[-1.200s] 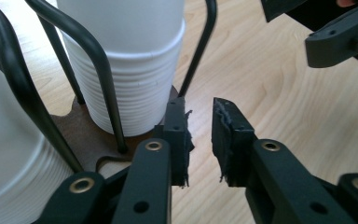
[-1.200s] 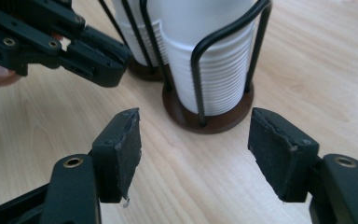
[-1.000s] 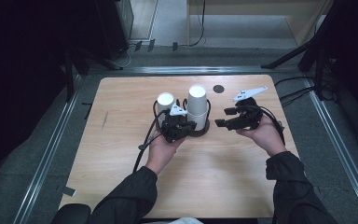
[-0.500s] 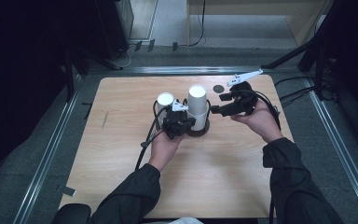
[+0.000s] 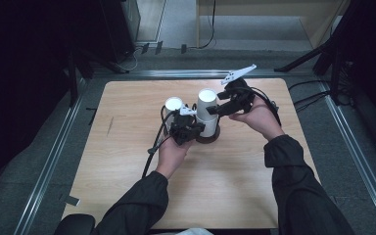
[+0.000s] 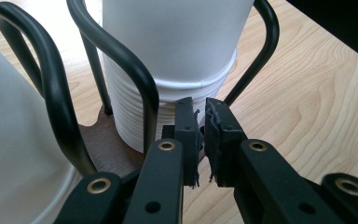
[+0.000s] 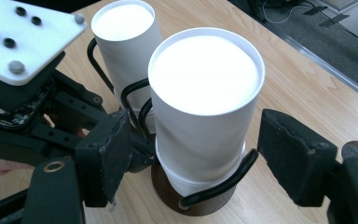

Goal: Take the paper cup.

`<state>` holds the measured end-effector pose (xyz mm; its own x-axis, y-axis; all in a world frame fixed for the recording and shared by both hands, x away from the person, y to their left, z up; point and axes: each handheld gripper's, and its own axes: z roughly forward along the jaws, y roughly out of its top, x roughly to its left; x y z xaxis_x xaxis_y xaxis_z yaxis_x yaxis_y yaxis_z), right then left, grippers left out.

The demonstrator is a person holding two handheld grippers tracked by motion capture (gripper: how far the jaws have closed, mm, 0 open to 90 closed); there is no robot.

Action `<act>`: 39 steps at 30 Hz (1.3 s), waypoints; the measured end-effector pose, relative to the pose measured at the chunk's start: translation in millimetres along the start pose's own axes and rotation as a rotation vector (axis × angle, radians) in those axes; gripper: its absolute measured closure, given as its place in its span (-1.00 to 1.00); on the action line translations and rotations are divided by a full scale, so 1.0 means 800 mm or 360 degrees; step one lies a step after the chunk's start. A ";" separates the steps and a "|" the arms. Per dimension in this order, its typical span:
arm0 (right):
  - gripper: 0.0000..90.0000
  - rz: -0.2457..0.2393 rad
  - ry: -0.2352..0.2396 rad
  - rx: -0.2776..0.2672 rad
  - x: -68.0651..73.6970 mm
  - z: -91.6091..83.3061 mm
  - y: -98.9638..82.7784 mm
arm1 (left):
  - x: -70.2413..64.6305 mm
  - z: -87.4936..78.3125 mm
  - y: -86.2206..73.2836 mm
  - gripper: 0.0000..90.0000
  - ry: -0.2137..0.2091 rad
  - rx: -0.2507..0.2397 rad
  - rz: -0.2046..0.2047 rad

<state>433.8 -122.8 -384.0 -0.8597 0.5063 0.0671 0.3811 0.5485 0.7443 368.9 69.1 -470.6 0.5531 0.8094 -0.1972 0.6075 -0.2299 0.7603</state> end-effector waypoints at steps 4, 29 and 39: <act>-0.42 -0.0017 -0.0021 0.0026 0.002 0.009 0.004 | 0.000 0.000 0.001 0.87 -0.0007 -0.0010 -0.0012; -0.26 0.0013 -0.0103 0.0058 0.003 0.023 0.018 | 0.000 0.002 0.004 0.87 -0.0005 0.0004 -0.0005; -0.25 0.0018 -0.0071 0.0043 0.002 0.008 0.029 | -0.001 0.001 0.004 0.84 0.0003 0.0010 0.0010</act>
<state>443.7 -105.3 -371.0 -0.8394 0.5416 0.0451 0.4003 0.5600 0.7254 370.8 67.4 -468.7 0.5560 0.8089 -0.1912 0.6075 -0.2384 0.7577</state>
